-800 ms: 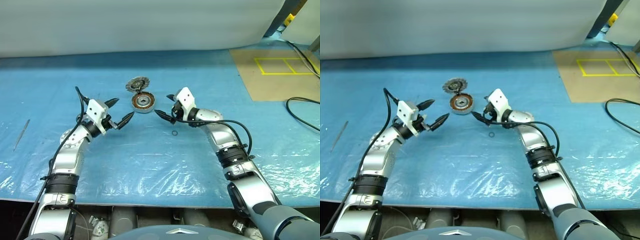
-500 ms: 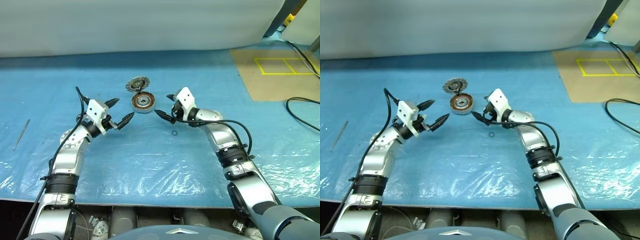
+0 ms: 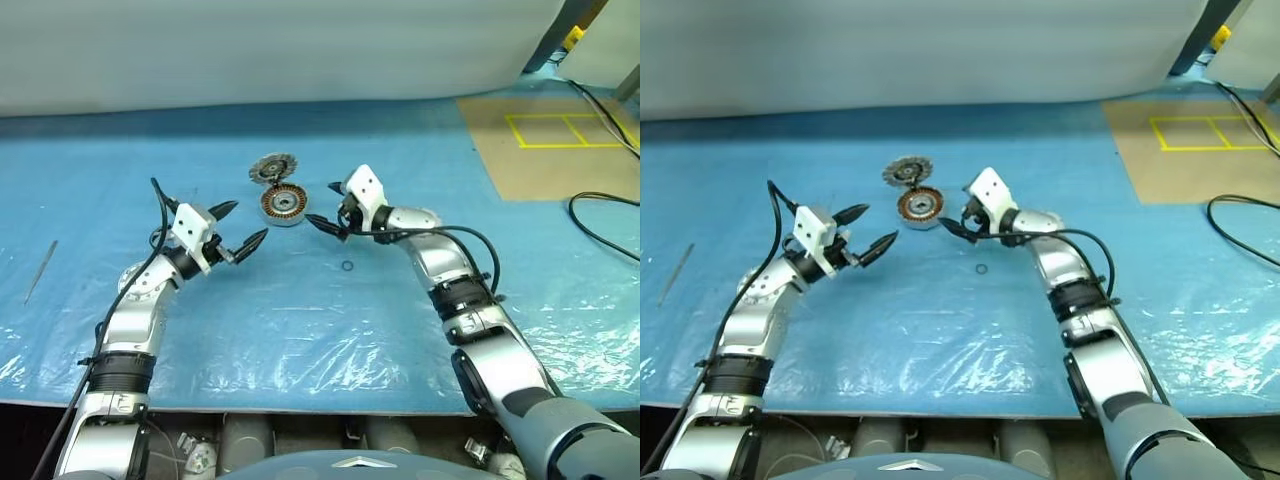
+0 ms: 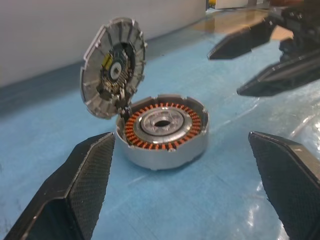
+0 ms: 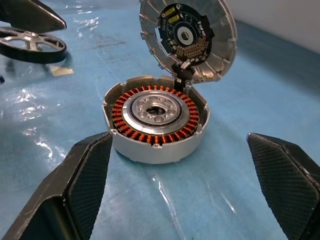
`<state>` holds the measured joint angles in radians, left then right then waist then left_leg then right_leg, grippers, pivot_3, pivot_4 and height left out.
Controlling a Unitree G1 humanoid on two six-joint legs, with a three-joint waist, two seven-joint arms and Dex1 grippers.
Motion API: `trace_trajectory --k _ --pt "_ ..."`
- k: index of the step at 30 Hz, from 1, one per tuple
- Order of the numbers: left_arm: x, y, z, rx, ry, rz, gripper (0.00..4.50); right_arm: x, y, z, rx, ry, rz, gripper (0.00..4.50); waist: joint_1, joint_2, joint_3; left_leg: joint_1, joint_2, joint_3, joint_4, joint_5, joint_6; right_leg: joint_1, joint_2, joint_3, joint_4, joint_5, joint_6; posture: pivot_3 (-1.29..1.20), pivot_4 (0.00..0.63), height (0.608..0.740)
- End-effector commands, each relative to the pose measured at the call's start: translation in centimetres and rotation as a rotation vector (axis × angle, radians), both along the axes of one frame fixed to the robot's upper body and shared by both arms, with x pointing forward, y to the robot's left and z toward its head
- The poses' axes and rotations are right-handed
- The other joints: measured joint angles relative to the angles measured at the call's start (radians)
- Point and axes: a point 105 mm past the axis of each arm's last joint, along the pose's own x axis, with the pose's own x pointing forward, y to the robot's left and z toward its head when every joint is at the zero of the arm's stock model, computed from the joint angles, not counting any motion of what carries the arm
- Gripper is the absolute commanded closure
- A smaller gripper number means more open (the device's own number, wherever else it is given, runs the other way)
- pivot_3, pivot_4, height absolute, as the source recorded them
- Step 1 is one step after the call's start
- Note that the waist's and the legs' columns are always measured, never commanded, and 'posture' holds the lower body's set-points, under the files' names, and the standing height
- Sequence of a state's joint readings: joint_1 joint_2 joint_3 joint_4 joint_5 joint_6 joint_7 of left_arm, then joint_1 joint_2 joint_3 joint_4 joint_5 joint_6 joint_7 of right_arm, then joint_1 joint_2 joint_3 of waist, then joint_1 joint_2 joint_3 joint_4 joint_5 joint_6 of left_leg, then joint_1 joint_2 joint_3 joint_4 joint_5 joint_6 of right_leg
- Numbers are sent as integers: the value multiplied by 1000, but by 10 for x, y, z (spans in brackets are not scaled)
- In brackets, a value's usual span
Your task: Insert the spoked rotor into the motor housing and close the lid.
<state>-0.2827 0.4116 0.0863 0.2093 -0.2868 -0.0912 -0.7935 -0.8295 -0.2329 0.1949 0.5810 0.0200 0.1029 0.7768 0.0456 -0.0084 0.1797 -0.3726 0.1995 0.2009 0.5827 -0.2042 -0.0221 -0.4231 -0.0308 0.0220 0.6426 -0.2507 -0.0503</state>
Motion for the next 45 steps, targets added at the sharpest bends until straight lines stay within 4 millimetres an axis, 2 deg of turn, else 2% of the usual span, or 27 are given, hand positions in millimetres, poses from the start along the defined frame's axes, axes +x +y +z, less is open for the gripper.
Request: trace_trajectory --k 1,6,11,18,28,34,38,41,45 --pt "-6 3 10 4 -49 11 21 7 19 12 -78 -13 75 0 -5 0 0 0 0 0 0 0 0 0 0 0 0 0 0 0 150 740" --pt "-11 4 6 -8 -46 42 21 14 40 21 -178 0 152 0 -4 0 0 0 2 0 0 0 1 0 0 -3 0 1 -3 0 150 740" --pt "-19 7 1 -21 -41 81 21 12 67 24 -312 -8 220 0 -4 0 0 -2 5 0 0 2 3 -1 0 -6 1 -2 -10 0 150 740" --pt "-28 13 -3 -24 -35 128 21 11 81 16 -439 -42 236 0 -2 0 0 -4 7 0 0 2 3 -1 -2 -15 1 -4 -14 0 150 740" --pt "-32 16 -4 -21 -32 149 21 12 76 -12 -550 -26 184 0 -2 0 0 -5 7 -2 0 2 3 -1 -4 -18 1 -5 -15 0 150 740" --pt "-29 15 -3 -17 -35 148 21 5 59 -49 -660 126 161 0 -2 0 0 -4 7 -2 0 2 3 -1 -5 -18 3 -5 -15 0 150 740" --pt "-28 16 -4 -13 -35 149 21 3 58 -50 -684 157 157 0 -2 1 0 1 6 -2 0 1 1 4 -6 -19 3 -5 -15 0 150 740" --pt "-28 16 -3 -11 -37 150 0 6 59 -46 -686 145 142 585 0 1 0 5 6 -2 0 1 1 7 -7 -19 3 -5 -16 0 150 740" --pt "-28 17 -4 -10 -37 153 0 6 59 -43 -704 134 155 1870 1 2 -1 4 6 -2 0 3 -1 8 -8 -20 3 -5 -16 0 150 740"
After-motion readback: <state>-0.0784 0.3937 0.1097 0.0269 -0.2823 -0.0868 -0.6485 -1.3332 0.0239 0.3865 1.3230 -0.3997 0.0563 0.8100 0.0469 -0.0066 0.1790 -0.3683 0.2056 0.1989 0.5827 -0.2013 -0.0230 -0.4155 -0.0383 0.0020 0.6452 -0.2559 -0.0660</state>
